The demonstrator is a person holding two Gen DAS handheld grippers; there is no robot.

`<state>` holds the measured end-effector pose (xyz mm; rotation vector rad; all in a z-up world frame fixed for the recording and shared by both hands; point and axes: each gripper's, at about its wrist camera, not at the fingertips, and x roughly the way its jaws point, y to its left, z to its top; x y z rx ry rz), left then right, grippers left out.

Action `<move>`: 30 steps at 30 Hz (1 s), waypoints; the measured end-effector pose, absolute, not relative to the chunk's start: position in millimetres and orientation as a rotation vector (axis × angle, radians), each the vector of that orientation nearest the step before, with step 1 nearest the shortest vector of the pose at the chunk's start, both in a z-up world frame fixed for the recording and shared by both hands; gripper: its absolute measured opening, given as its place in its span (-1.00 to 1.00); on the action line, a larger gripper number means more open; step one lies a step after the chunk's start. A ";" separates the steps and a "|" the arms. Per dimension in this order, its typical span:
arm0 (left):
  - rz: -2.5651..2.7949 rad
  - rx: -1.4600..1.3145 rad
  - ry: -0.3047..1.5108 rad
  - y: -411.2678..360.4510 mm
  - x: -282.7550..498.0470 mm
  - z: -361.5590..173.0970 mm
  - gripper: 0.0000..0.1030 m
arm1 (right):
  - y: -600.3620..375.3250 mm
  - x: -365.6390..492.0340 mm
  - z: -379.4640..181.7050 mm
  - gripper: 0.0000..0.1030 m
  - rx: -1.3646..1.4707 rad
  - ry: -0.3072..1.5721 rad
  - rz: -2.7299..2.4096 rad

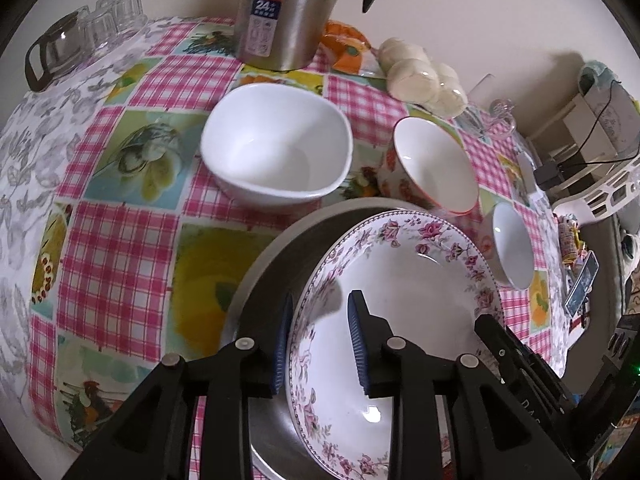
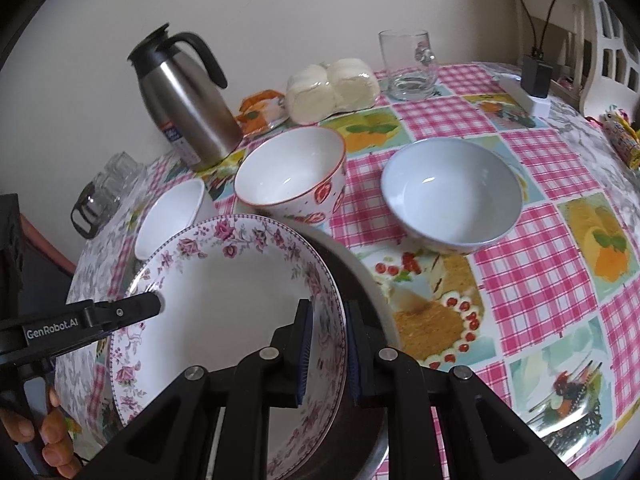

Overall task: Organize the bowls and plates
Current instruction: 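Carry the floral plate with both grippers over the steel basin and lower it in, then open both grippers to release the floral plate inside the basin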

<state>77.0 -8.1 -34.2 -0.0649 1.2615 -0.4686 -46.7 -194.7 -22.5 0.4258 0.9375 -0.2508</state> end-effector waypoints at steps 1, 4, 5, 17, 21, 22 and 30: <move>-0.465 -0.064 1.267 -7.3 77.1 -35.6 -0.46 | -193.3 -46.0 -23.4 -0.67 0.419 0.943 -0.250; -0.457 -0.055 1.284 -5.0 75.1 -39.4 -0.46 | -190.3 -44.7 -25.9 -0.67 0.403 0.962 -0.245; -0.454 -0.049 1.289 -5.5 74.7 -40.7 -0.46 | -190.2 -44.1 -26.7 -0.67 0.402 0.967 -0.246; -0.444 -0.002 1.335 -16.8 74.3 -53.2 -0.44 | -192.0 -40.6 -36.8 -0.66 0.389 1.020 -0.259; -0.429 0.006 1.352 -16.8 75.9 -58.6 -0.41 | -190.1 -39.2 -40.4 -0.66 0.373 1.038 -0.254; -0.429 0.005 1.357 -16.2 76.0 -59.7 -0.34 | -189.6 -38.8 -40.7 -0.66 0.370 1.040 -0.253; -0.428 0.015 1.356 -22.8 76.1 -61.8 -0.26 | -185.3 -37.3 -41.1 -0.61 0.339 1.046 -0.247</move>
